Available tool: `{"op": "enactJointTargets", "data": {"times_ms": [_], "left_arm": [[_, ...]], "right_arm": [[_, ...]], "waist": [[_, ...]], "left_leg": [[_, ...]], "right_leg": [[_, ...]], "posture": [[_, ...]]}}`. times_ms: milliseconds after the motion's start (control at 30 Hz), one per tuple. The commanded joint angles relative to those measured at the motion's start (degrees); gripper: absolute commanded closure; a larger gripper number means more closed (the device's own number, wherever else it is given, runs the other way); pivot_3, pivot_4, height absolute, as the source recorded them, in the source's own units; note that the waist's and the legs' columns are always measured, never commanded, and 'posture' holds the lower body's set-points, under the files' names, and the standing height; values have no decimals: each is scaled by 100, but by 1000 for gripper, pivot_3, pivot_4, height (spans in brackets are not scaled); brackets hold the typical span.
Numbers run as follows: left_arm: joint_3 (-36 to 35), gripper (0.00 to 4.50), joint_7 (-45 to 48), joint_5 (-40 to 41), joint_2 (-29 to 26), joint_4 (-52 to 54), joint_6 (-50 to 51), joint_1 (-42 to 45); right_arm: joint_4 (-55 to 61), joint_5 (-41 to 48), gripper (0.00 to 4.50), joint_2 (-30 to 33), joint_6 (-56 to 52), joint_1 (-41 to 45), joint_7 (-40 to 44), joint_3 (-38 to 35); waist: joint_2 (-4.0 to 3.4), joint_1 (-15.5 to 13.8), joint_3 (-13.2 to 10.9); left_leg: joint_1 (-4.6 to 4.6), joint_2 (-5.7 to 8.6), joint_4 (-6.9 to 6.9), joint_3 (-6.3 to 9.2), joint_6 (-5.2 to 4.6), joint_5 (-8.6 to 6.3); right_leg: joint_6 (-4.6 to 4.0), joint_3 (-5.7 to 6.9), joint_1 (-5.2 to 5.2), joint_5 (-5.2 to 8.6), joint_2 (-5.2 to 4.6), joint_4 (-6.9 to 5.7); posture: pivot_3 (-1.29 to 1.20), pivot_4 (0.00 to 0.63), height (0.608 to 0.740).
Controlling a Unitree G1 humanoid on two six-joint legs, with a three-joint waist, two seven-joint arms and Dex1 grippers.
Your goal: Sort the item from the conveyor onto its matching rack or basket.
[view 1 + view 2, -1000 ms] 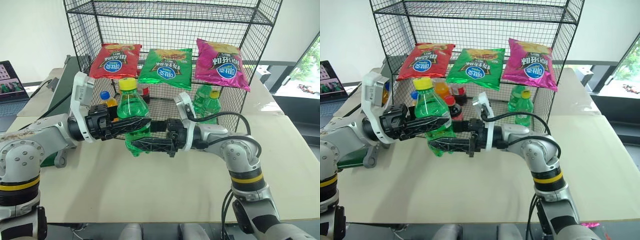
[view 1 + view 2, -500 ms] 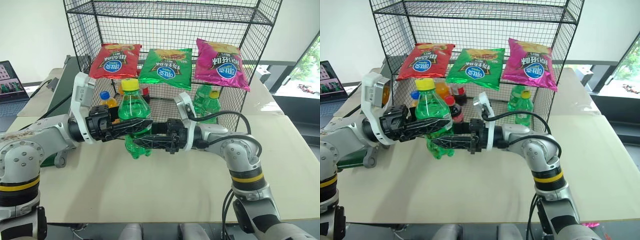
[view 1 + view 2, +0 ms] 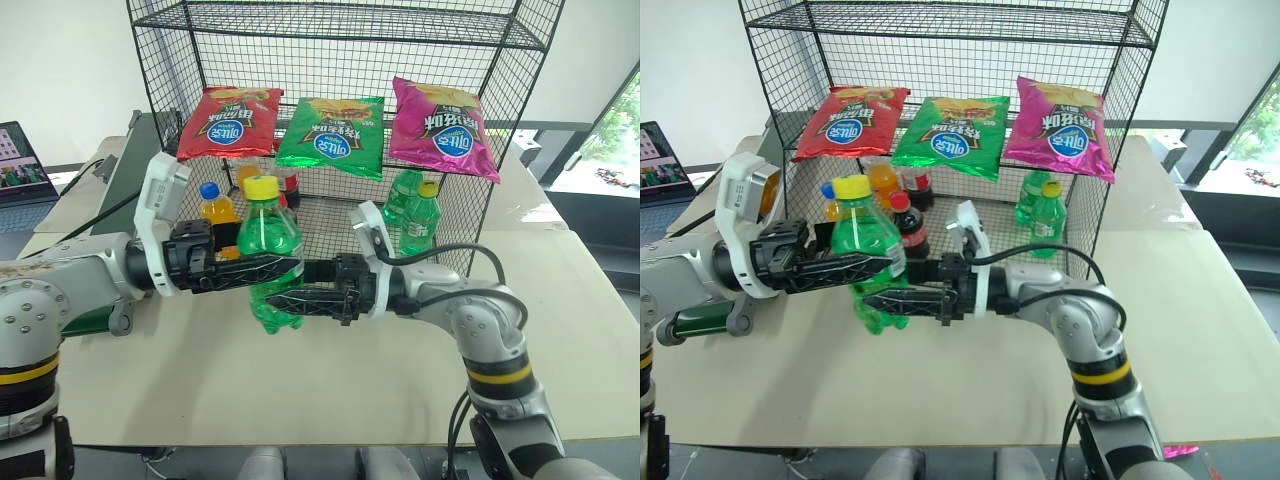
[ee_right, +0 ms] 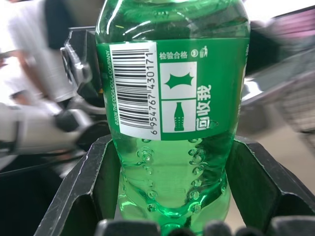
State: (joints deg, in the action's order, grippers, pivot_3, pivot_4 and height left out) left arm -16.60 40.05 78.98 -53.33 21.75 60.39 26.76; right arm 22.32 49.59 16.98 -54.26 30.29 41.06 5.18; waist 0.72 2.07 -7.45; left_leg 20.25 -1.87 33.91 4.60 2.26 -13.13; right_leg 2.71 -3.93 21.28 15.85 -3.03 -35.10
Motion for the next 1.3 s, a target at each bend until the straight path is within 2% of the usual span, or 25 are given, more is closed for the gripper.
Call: {"op": "enactJointTargets", "data": {"times_ms": [33,133,300,433,600,700,900,1300], "left_arm": [[-327,0,216,119,-243,134,83,-249],[-385,0,327,64,-330,258,67,-486],[-260,0,374,-201,-180,495,-132,-714],[5,0,99,-597,317,783,-513,-846],[209,0,-76,-1005,720,981,-840,-958],[284,0,-114,-1318,858,954,-1055,-979],[446,0,47,-1498,930,968,-1146,-974],[577,0,425,-1776,949,786,-1284,-707]], "right_arm": [[814,21,1696,98,272,-302,-534,-509],[1204,-161,1696,75,399,-681,-1046,-673],[1200,-1577,1696,-96,1482,-1159,-1809,-342],[611,-3107,1696,24,2865,-1603,-2152,111],[-228,-3988,1696,-195,4090,-1994,-2586,55],[-696,-4453,1696,-388,4673,-2151,-3033,-16],[-1427,-4930,1696,-644,5550,-2143,-3510,-141],[-2970,-5207,1696,-995,6958,-1792,-4131,-474]], "waist": [[0,-2,0],[-2,3,-1],[-3,8,-2],[-4,-38,0],[-3,-70,1],[-5,-69,2],[-5,-68,2],[-8,-31,2]], "left_leg": [[0,0,0,0,0,0],[0,-1,-3,-1,0,0],[-1,-2,-3,-2,1,0],[-1,1,-2,-4,2,1],[4,3,-3,-7,2,1],[1,3,-3,-8,2,1],[0,3,-1,-7,2,1],[-1,3,0,-7,2,1]], "right_leg": [[1,0,0,1,0,1],[8,-1,2,5,0,1],[12,-5,3,8,1,1],[12,-6,1,8,-2,7],[9,-10,3,6,-3,8],[-24,-11,2,-13,-3,6],[-20,-12,0,-11,-1,4],[-32,-12,-3,-18,-1,3]], "posture": [[0,150,738],[0,150,738],[0,150,738],[0,150,738],[0,150,738],[0,150,738],[0,150,738],[0,150,738]]}}
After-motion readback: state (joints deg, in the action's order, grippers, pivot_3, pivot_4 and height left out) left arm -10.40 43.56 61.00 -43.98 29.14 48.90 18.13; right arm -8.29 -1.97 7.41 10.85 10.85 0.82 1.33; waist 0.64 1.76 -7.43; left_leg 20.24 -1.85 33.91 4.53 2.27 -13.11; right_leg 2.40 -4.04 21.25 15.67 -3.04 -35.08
